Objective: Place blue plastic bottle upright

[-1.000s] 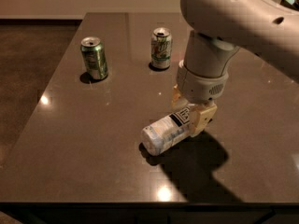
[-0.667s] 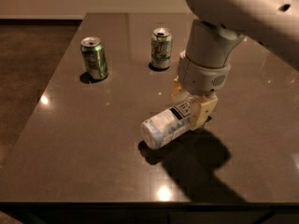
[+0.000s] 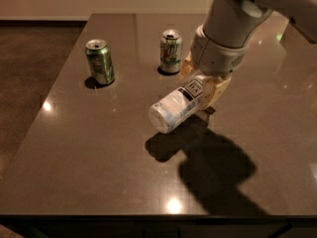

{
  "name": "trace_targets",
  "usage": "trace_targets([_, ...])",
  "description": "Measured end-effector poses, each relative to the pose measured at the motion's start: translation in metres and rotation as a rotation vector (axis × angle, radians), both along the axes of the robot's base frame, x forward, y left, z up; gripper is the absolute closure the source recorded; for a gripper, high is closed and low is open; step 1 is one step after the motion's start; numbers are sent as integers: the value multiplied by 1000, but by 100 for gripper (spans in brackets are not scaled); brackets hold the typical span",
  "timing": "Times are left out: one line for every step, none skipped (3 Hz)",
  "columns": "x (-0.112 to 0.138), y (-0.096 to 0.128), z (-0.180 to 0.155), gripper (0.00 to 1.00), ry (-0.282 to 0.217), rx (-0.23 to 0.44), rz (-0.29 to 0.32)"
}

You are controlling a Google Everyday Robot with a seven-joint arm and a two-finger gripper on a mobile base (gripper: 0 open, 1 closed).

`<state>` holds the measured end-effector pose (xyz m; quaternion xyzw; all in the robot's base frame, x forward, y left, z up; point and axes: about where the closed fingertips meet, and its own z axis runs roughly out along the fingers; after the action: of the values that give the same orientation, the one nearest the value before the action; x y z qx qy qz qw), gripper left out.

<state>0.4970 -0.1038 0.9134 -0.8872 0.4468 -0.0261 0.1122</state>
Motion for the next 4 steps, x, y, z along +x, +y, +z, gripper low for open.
trace_targets([20,0,17,100,-126,77,110])
trace_targets([36,1,33,100,-279,137,218])
trace_targets([45,5,50,100,-455,154,334])
trace_targets([48,9,63,100,-575,148,431])
